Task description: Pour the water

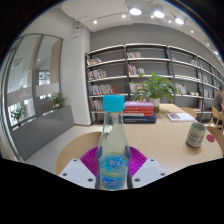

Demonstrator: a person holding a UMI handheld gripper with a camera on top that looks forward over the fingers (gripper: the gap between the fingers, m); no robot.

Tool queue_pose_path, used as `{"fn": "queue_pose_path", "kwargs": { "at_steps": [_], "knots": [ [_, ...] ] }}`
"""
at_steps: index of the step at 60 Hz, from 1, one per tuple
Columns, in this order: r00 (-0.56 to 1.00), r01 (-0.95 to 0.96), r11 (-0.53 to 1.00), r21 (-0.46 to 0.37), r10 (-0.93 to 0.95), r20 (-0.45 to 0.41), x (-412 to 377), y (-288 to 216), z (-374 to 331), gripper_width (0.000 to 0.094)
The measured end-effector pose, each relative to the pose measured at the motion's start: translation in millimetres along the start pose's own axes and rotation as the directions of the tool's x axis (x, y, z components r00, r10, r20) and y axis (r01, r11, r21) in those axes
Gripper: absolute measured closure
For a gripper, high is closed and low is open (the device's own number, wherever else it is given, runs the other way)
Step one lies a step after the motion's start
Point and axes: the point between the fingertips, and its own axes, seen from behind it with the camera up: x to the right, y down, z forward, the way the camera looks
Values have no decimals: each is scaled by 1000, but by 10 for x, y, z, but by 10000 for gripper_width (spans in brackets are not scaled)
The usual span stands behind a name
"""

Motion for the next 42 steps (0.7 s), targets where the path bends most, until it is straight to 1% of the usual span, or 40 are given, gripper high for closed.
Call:
{"fn": "queue_pose_path", "kwargs": {
  "at_steps": [4, 8, 15, 22, 27, 31, 36, 37, 42],
  "knots": [
    [1000, -16, 1000, -5, 16, 9, 54, -66, 13, 578],
    [997, -82, 997, 0, 82, -1, 263, -190, 72, 579],
    [971, -239, 971, -3, 239, -33, 730, -386, 187, 578],
    [892, -452, 892, -13, 452, -18, 1161, -604, 267, 578],
    [796, -605, 796, -35, 605, -14, 1467, -753, 324, 578],
    [688, -725, 688, -41, 726, 10, 1705, -767, 416, 576],
    [516, -854, 517, -52, 856, 39, 1934, -860, 494, 575],
    [483, -873, 484, -53, 875, 37, 1918, -987, 421, 575],
    [313, -948, 317, -43, 947, 79, 2153, -1046, 495, 576]
  ]
}}
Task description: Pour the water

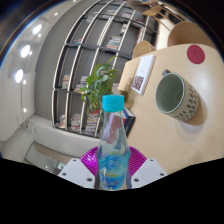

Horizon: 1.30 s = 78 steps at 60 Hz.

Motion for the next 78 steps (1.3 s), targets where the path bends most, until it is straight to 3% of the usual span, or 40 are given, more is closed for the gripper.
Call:
{"fn": "queue_pose_path", "kwargs": {
  "at_steps": [10, 24, 38, 46, 59, 68, 78],
  "knots": [
    [950, -299, 954, 4, 297, 90, -102, -341, 86, 566],
    [751, -649, 761, -15, 643, 152, -79, -625, 195, 550],
    [595, -797, 602, 38, 775, 211, 155, -949, 214, 551],
    [588, -803, 595, 39, 781, 210, 143, -1011, 249, 551],
    [795, -594, 804, 20, 583, 169, -195, -973, 104, 552],
    [986, -130, 988, 84, 120, 113, -537, -1145, -64, 540],
    [919, 395, 907, 146, -388, -72, -634, -1660, -319, 517]
  ]
}}
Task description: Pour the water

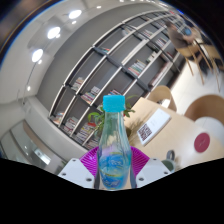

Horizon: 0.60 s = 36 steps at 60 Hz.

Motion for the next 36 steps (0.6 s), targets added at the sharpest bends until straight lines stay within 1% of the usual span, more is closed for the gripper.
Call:
{"fn": "queue_pose_path", "kwargs": {
  "at_steps": [3, 7, 11, 15, 20, 25, 26, 33, 34, 36],
  "knots": [
    [986, 161, 987, 18, -160, -35, 174, -102, -55, 520],
    [927, 368, 929, 28, -365, -88, 288, -346, -82, 518],
    [833, 544, 839, 24, -536, -137, 595, -467, -120, 508],
    [730, 667, 745, -11, -656, -191, 804, -617, -132, 510],
    [643, 739, 671, -58, -729, -235, 1254, -698, -122, 498],
    [601, 759, 641, -110, -756, -260, 1767, -710, -105, 496],
    [600, 753, 645, -130, -754, -268, 1589, -811, -166, 497],
    [604, 728, 663, -176, -741, -294, 2071, -784, -112, 496],
    [605, 726, 665, -176, -739, -297, 2235, -736, -40, 494],
    [610, 715, 674, -186, -732, -303, 2233, -719, -93, 495]
  ]
}}
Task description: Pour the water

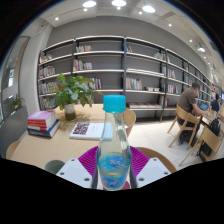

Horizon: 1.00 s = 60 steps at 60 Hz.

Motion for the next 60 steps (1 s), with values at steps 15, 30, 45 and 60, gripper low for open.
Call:
{"fn": "queue_pose_path", "kwargs": {
  "at_steps": [15, 30, 45, 60],
  "knots": [
    [1000, 8, 1000, -25, -8, -5, 65, 413, 171, 479],
    [999, -16, 1000, -15, 16, -33, 122, 481, 119, 386],
    [993, 49, 983, -178, -67, -97, 197, 966, -173, 180],
    [993, 22, 956, -292, -55, -104, -188, 1588, -1082, 186]
  ]
}}
